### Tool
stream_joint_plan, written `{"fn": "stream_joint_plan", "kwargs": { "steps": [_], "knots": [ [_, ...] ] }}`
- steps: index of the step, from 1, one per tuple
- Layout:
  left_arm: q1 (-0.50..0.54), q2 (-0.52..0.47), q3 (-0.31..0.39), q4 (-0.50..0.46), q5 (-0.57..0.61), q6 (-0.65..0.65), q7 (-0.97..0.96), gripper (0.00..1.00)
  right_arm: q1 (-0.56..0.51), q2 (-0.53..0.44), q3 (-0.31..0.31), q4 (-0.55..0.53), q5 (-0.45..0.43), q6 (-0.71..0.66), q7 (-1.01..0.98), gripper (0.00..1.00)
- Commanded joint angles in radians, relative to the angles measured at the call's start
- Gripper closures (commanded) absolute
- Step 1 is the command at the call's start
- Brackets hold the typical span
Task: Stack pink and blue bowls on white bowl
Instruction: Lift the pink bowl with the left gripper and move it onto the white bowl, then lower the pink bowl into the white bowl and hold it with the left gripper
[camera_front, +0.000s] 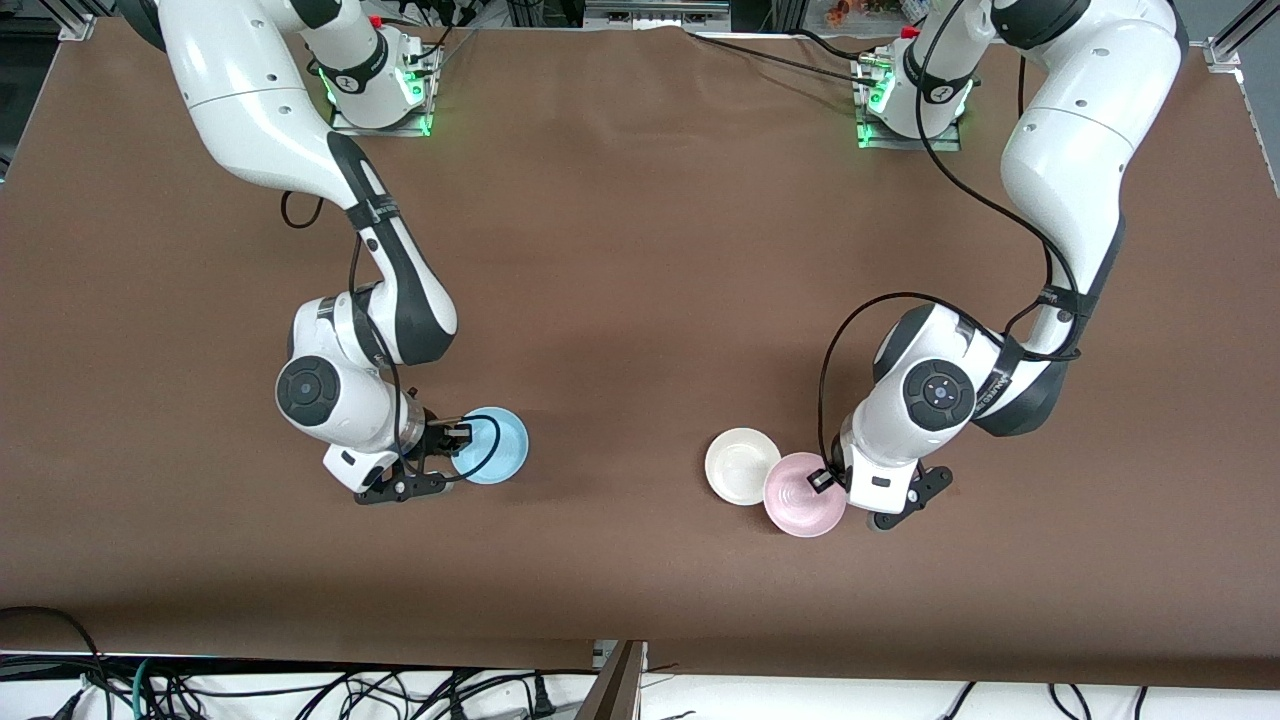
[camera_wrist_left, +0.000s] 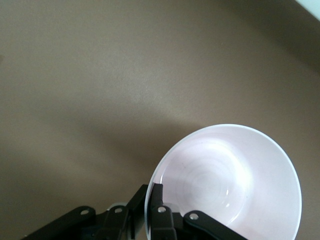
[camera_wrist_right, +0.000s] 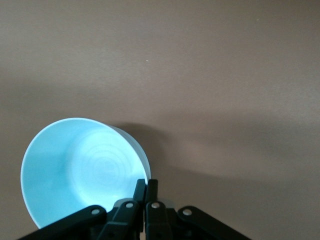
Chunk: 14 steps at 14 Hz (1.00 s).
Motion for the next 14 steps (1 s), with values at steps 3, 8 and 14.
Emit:
{"fn": "stream_joint_plan", "kwargs": {
  "steps": [3,8,14],
  "knots": [
    [-0.042,-0.018,-0.003,0.002,-0.026,-0.03,-0.045,1.0,0.007,0.006,0.007,0.045,0.025,-0.047,0.042,1.0],
    [-0.079,-0.041,-0.003,-0.04,-0.011,-0.061,-0.085,1.0,0.016,0.007,0.007,0.048,0.026,-0.048,0.079,1.0],
    [-0.093,-0.062,-0.004,-0.08,-0.008,-0.059,-0.088,1.0,0.024,0.006,0.007,0.048,0.026,-0.048,0.104,1.0]
  ]
}}
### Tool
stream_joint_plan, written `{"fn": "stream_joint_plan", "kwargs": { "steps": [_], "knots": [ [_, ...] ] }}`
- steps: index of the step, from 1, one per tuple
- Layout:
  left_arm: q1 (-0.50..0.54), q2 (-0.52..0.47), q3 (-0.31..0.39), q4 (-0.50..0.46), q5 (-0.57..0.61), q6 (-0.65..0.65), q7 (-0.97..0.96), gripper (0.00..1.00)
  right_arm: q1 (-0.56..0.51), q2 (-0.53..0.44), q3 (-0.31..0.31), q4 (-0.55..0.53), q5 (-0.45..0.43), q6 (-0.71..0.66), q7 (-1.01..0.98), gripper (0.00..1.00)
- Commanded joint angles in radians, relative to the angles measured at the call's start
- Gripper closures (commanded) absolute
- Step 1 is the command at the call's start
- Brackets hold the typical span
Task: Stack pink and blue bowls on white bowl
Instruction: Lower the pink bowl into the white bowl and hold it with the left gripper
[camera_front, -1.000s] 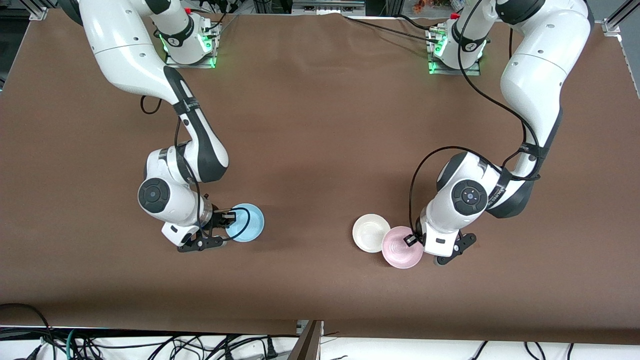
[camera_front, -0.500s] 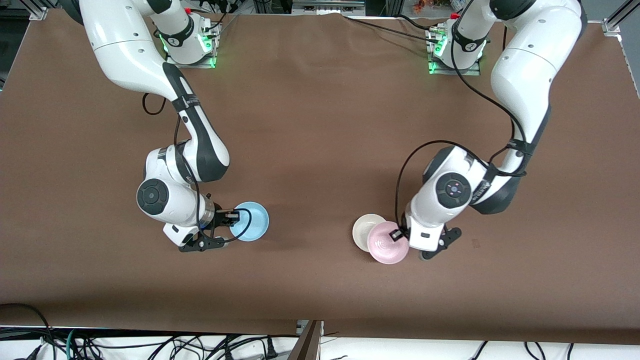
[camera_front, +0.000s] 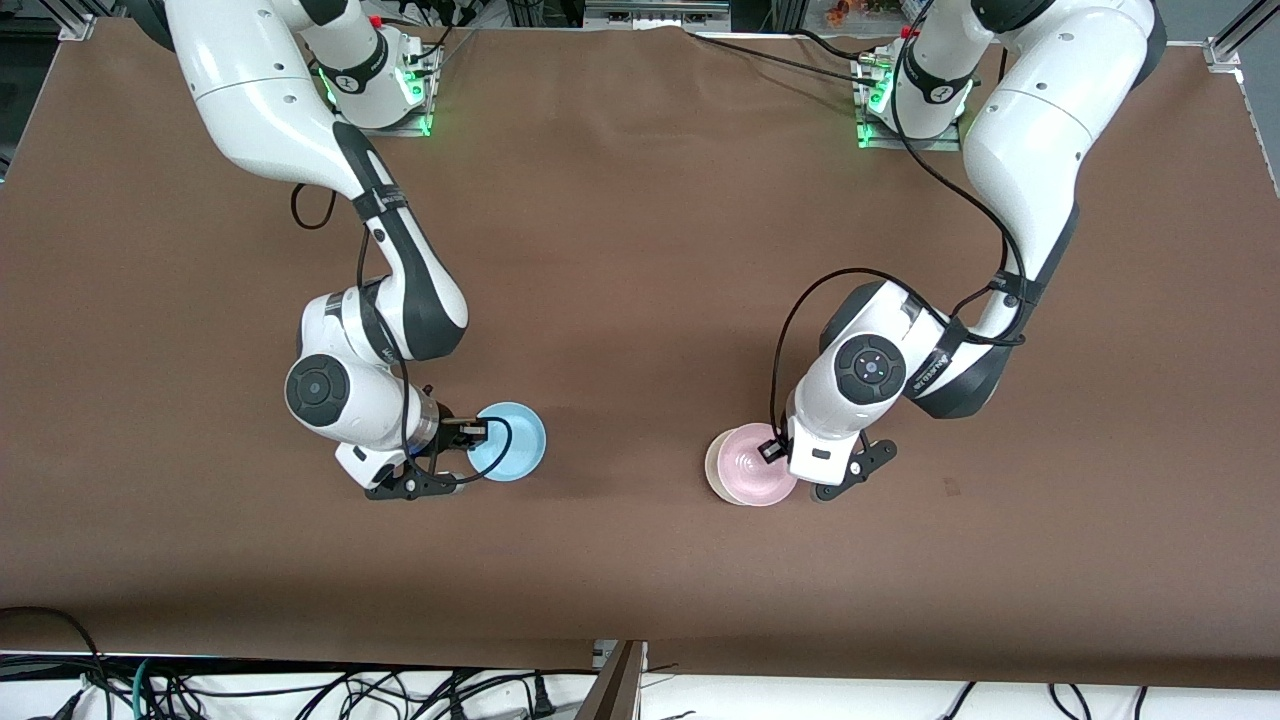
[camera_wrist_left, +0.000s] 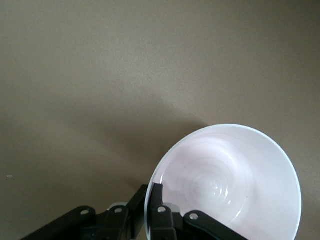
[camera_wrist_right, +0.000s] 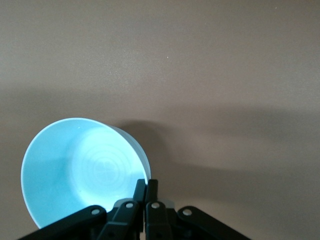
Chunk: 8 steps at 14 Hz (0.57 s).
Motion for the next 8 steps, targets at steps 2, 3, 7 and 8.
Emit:
{"fn": "stream_joint_plan", "kwargs": {
  "steps": [2,3,7,8],
  "knots": [
    [-0.014,-0.042,0.01,-0.04,-0.001,-0.007,-0.022,1.0,-0.001,0.007,0.002,0.026,0.014,-0.022,0.01,1.0],
    [-0.017,-0.042,0.01,-0.034,-0.001,-0.004,-0.023,1.0,-0.001,0.007,0.002,0.026,0.014,-0.022,0.01,1.0],
    [-0.026,-0.033,0.018,-0.029,-0.005,0.002,-0.037,1.0,-0.001,0.007,0.002,0.026,0.014,-0.022,0.01,1.0],
    [-0.026,-0.033,0.02,-0.028,-0.005,0.002,-0.037,1.0,-0.001,0.007,0.002,0.026,0.014,-0.022,0.01,1.0]
  ]
}}
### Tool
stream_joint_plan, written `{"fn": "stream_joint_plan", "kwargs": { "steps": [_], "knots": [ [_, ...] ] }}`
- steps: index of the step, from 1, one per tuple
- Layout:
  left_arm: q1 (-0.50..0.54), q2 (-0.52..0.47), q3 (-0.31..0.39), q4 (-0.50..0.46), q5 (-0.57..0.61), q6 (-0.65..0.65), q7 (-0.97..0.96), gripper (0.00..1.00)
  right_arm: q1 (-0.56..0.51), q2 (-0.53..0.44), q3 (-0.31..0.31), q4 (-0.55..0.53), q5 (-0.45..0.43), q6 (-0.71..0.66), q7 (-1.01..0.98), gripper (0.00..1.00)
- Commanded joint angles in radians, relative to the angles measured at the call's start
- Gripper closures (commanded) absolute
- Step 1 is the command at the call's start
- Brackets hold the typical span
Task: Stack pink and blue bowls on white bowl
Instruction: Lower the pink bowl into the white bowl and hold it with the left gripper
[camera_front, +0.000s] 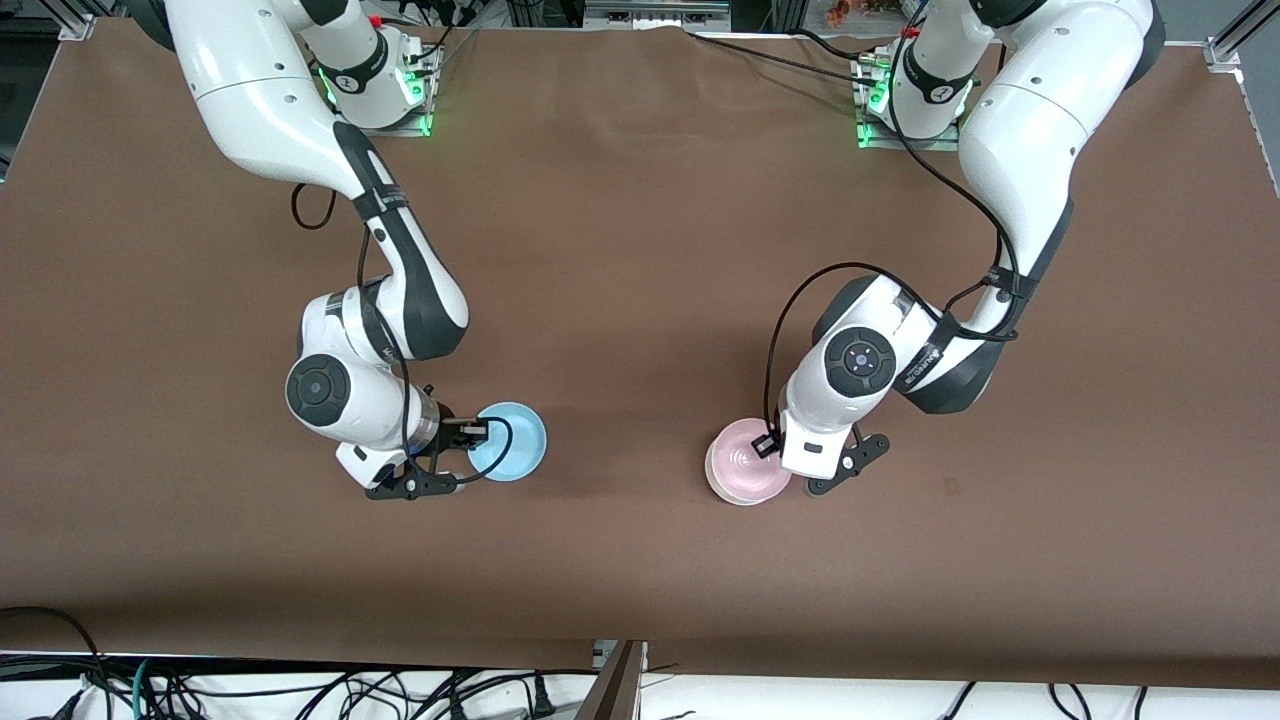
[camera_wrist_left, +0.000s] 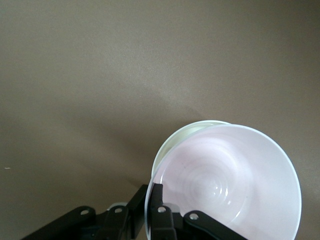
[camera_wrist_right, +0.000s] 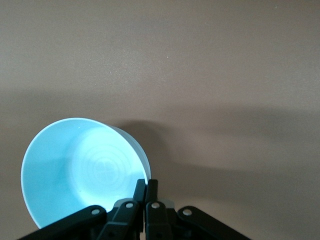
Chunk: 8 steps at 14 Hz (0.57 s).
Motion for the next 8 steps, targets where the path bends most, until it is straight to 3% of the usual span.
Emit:
{"fn": "stream_joint_plan", "kwargs": {
  "steps": [1,8],
  "knots": [
    [-0.013,-0.02,0.018,-0.017,-0.005,0.001,-0.019,1.0,-0.001,0.007,0.002,0.026,0.014,-0.022,0.009,1.0],
    [-0.042,0.032,0.045,0.035,-0.007,0.055,-0.033,1.0,-0.002,0.007,0.002,0.026,0.012,-0.021,0.006,1.0]
  ]
}}
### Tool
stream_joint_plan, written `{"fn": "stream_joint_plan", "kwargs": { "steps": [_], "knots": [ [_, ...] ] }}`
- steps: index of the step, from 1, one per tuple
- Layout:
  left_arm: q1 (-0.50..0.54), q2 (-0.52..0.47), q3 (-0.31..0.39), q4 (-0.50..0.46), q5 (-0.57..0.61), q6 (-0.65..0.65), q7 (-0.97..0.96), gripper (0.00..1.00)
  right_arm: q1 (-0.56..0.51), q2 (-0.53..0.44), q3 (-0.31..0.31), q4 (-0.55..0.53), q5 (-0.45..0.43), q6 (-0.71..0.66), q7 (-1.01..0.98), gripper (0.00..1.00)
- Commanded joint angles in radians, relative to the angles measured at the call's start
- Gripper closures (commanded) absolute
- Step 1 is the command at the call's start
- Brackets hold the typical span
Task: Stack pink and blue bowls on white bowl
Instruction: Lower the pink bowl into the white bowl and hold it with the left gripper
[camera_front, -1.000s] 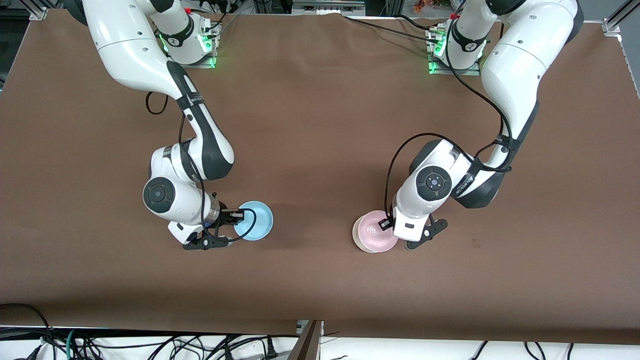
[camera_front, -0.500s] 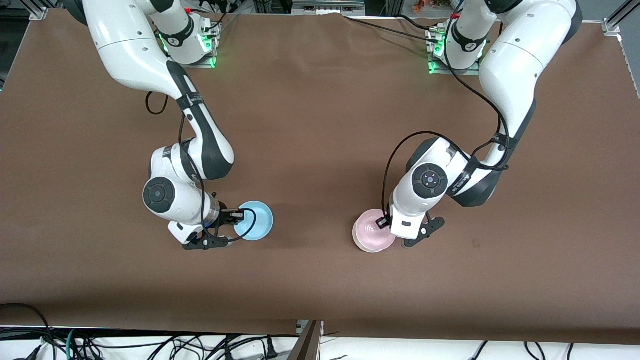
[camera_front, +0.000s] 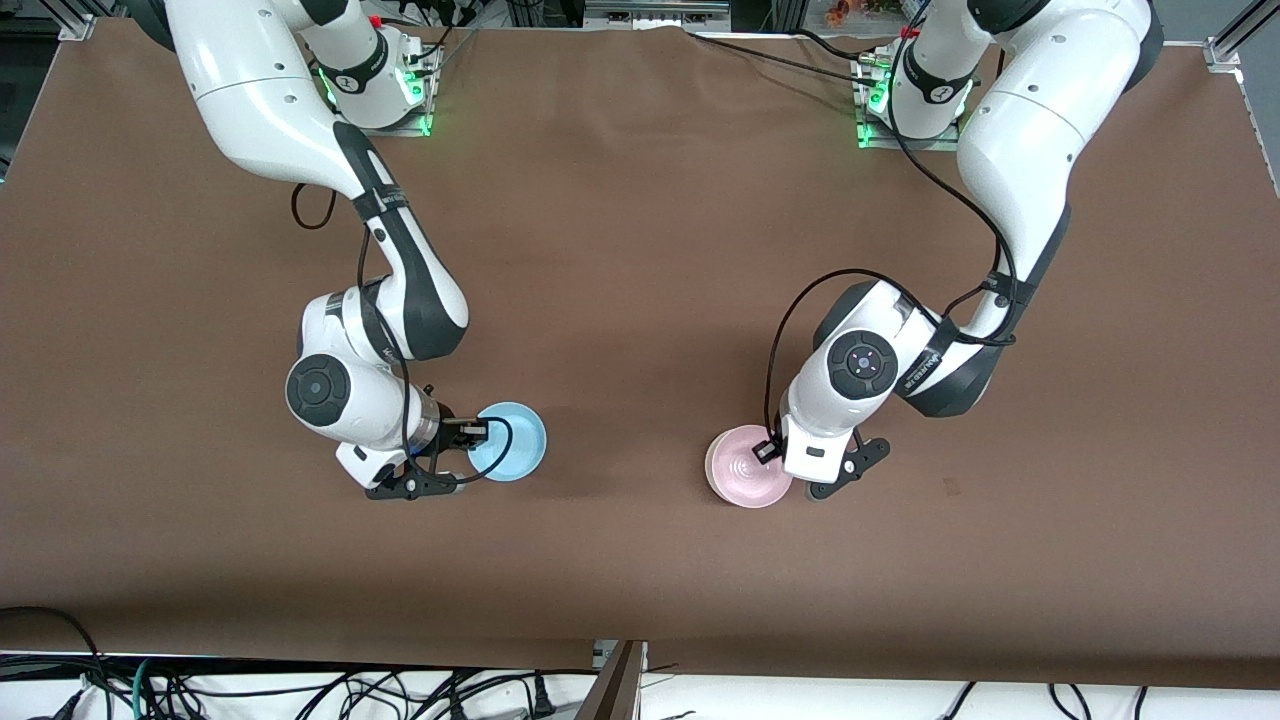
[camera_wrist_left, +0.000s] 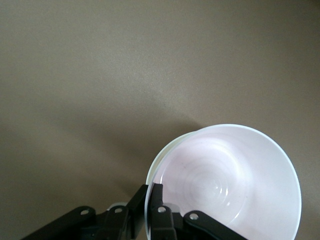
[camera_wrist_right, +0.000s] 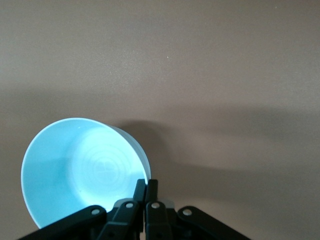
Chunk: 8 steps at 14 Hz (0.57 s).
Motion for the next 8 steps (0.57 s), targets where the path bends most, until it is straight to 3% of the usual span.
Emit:
{"fn": "stream_joint_plan", "kwargs": {
  "steps": [1,8],
  "knots": [
    [-0.049,0.013,0.04,0.035,-0.007,0.003,-0.026,1.0,-0.002,0.007,0.0,0.026,0.011,-0.021,0.006,1.0],
    [-0.052,0.019,0.059,0.04,-0.008,0.007,-0.022,1.0,-0.001,0.006,0.002,0.026,0.012,-0.021,0.007,1.0]
  ]
}}
